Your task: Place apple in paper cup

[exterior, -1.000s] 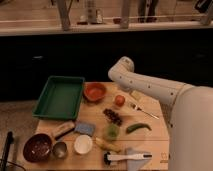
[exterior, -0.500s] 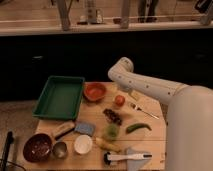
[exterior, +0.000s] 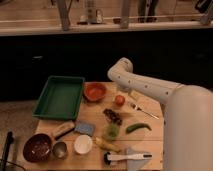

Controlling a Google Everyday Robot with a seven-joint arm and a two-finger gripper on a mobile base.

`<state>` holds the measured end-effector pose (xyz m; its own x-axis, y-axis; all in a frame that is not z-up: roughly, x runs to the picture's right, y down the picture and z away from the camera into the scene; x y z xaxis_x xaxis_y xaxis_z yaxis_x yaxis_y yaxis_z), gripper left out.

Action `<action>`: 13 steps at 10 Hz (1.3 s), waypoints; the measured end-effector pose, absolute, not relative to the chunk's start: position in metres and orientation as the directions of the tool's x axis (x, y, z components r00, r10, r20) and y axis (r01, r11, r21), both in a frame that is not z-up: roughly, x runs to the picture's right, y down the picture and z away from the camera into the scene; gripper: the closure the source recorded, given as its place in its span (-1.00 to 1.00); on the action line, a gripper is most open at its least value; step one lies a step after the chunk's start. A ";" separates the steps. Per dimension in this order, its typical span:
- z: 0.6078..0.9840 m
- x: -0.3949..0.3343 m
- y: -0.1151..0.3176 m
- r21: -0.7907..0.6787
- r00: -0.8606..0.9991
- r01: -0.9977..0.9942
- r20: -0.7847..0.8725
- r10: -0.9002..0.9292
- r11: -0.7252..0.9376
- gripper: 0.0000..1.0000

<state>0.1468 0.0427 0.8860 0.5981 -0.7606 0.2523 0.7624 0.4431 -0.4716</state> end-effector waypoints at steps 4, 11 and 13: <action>0.890 0.134 0.050 -0.440 0.612 0.767 0.284 -0.738 0.467 -0.60; 0.908 0.132 0.068 -0.437 0.679 0.727 0.338 -0.652 0.531 -0.60; 0.913 0.131 0.071 -0.433 0.682 0.726 0.356 -0.639 0.534 -0.60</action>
